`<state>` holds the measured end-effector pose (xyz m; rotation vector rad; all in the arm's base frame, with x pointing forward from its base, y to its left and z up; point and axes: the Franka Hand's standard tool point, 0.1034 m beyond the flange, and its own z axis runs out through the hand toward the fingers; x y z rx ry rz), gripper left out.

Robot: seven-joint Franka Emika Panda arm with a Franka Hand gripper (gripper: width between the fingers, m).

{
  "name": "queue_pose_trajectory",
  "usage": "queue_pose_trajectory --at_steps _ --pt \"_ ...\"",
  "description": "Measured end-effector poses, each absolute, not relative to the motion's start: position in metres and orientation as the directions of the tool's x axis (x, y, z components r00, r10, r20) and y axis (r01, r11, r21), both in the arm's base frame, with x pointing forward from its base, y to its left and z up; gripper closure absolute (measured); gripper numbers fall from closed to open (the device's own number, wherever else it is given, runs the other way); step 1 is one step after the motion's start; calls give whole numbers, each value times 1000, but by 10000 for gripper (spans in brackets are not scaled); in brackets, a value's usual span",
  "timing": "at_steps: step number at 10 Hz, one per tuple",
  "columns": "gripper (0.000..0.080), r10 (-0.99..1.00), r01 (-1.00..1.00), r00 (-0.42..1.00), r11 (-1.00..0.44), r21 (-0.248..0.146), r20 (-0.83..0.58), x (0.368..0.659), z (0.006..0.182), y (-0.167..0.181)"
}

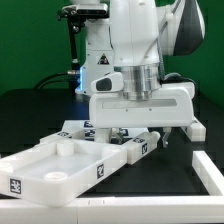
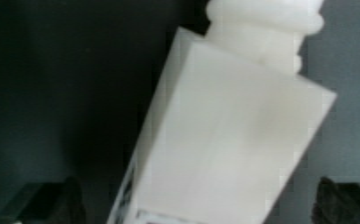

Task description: Assemble desk

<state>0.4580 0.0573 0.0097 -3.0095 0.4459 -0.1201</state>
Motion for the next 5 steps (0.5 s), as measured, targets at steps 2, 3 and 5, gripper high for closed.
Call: queue_pose_trajectory --at_steps 2,3,5 --pt "346 -293 -285 954 -953 -107 63 458 9 57" --pt "521 -293 -285 954 -953 -107 63 458 9 57" --pt "518 -284 -277 956 -955 -107 67 457 11 60"
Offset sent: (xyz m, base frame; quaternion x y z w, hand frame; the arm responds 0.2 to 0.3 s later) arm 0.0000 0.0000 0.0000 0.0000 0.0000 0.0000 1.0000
